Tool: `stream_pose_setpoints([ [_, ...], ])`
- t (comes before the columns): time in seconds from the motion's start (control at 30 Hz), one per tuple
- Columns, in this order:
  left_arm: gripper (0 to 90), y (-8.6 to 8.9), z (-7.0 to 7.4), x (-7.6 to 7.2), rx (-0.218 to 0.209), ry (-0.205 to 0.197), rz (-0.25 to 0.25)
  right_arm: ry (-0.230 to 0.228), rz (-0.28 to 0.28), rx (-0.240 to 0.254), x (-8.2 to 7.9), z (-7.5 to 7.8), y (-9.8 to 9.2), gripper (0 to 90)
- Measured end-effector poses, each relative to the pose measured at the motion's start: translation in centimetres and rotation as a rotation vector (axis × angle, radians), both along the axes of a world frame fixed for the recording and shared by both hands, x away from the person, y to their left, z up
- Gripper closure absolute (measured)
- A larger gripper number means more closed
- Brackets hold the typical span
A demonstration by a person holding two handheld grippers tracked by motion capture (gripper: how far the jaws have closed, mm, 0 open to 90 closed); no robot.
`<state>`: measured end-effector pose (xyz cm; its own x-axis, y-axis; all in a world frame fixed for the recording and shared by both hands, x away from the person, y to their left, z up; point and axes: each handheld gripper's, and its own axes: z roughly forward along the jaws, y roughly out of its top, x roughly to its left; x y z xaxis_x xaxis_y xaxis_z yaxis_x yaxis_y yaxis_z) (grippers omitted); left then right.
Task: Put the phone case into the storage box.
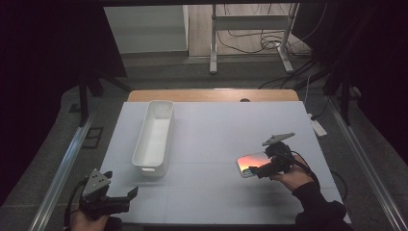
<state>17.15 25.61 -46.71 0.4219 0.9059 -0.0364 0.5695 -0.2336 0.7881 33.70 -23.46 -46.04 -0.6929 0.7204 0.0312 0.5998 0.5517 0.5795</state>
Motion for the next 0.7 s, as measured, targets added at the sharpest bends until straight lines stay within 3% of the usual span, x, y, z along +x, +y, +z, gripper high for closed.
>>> stream_pose_setpoints([
  [0.13, 0.0, 0.02, 0.01, -0.02, 0.0, 0.0, 0.001, 0.004, 0.006, -0.007, 0.23, -0.08, 0.17, 0.0],
  [0.2, 0.0, 0.0, 0.01, -0.02, 0.001, 0.0, 0.0, 0.011, 0.004, -0.018, 0.28, -0.12, 0.21, 7.7],
  [0.43, 0.0, -0.02, 0.01, -0.02, 0.002, -0.002, -0.001, 0.047, 0.022, -0.04, 0.59, -0.3, 0.28, 47.4],
  [0.53, 0.0, -0.03, 0.01, -0.04, 0.002, -0.004, -0.001, 0.051, 0.036, -0.052, 0.57, -0.27, 0.38, 61.9],
  [0.57, 0.0, -0.07, 0.03, -0.08, 0.004, -0.006, -0.004, 0.051, 0.036, -0.052, 0.57, -0.27, 0.38, 61.9],
  [0.7, 0.0, -0.25, 0.04, -0.11, 0.021, -0.01, -0.011, 0.069, 0.069, -0.05, 0.51, -0.38, 0.48, 85.6],
])
